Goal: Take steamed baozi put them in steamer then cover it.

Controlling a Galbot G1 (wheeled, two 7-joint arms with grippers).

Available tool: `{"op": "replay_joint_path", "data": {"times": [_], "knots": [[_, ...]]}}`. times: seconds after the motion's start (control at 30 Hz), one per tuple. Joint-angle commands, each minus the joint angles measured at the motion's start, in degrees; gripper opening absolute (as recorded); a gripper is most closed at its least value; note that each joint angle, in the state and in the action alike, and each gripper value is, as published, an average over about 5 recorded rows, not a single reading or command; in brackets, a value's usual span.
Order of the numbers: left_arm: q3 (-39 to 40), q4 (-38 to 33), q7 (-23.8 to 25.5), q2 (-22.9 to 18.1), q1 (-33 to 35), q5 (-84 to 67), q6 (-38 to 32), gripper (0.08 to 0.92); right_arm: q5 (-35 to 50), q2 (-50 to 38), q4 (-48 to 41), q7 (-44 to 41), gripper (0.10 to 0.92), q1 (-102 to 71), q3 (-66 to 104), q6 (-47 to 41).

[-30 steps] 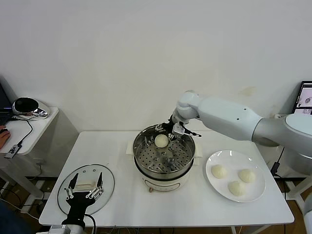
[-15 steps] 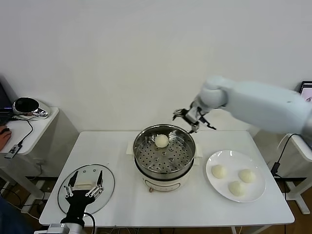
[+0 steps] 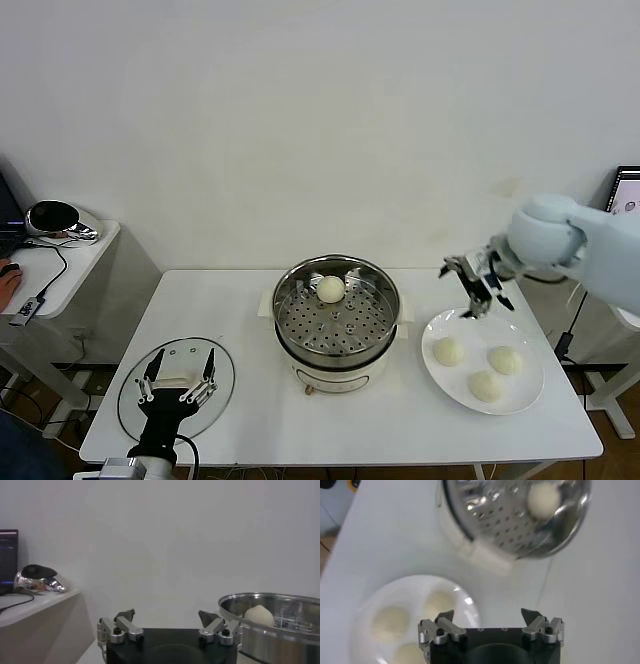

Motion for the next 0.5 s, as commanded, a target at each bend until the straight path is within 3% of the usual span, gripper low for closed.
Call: {"op": "replay_joint_path", "data": {"times": [0.03, 0.5], "knots": [[-0.4, 0.2, -0.1, -0.1, 0.1, 0.0, 0.0, 0.823, -4.5, -4.4, -1.4, -0.1, 0.823, -14.9, 7.7, -4.2], [-1.2, 0.2, -0.1, -0.1, 0.3, -0.1, 0.2, 0.823, -9.9, 1.2, -11.5, 0.6, 0.823, -34.4, 23.5, -2.8]]}}
